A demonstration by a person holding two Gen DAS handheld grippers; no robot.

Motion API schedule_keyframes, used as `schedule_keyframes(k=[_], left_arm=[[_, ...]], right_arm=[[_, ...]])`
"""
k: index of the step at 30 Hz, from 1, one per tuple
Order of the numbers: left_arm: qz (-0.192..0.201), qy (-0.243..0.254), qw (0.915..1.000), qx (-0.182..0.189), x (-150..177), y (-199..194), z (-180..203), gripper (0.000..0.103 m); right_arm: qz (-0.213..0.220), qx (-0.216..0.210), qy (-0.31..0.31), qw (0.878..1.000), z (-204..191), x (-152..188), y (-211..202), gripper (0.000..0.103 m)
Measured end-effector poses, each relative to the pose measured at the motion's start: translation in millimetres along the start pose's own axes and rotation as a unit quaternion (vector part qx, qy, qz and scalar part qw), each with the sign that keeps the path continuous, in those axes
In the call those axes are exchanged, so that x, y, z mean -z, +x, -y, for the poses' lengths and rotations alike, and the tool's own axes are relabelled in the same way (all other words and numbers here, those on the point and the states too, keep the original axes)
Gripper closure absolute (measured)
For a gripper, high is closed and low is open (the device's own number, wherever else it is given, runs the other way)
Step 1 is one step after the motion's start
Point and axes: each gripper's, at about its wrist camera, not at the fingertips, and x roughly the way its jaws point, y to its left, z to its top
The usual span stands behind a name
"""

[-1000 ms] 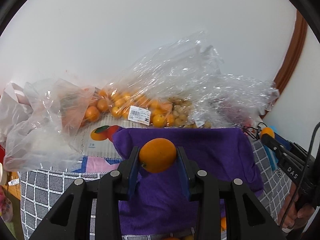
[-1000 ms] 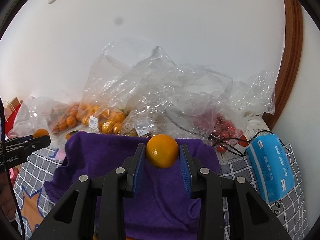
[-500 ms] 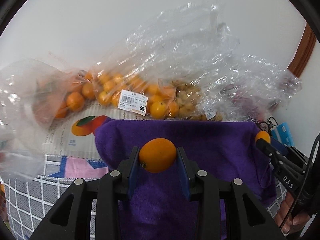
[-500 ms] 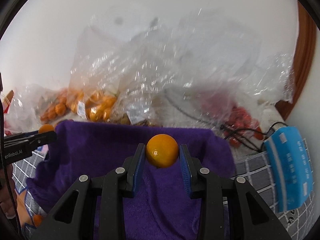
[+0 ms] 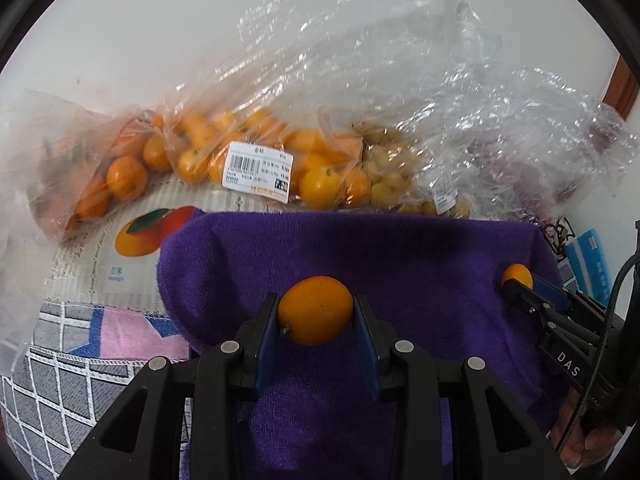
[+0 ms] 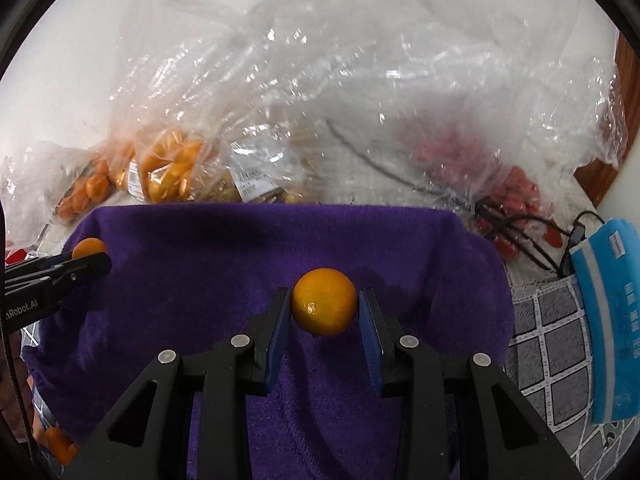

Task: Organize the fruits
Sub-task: 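Carry the tangerines in both tools up over the purple towel, then open the right tool onto the towel while the left tool releases its tangerine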

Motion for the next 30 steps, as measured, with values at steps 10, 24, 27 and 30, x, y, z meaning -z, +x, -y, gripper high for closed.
schedule_keyframes(k=[10, 24, 27, 30], left_arm=[[-0.016, -0.001, 0.9999, 0.003, 4, 9, -2, 0.069], [-0.004, 0.014, 0.9999, 0.002, 6, -12, 6, 0.048], [0.013, 0.018, 0.9998, 0.000, 8, -34, 10, 0.048], [0.034, 0.014, 0.9993, -0.005, 11, -56, 14, 0.048]], right_arm=[[-0.014, 0.008, -0.006, 1.000, -2, 0, 7, 0.069], [0.024, 0.020, -0.008, 0.999, -8, -6, -35, 0.030], [0.041, 0.034, -0.004, 0.999, -14, -4, -55, 0.029], [0.050, 0.031, -0.001, 0.998, -19, 1, -76, 0.029]])
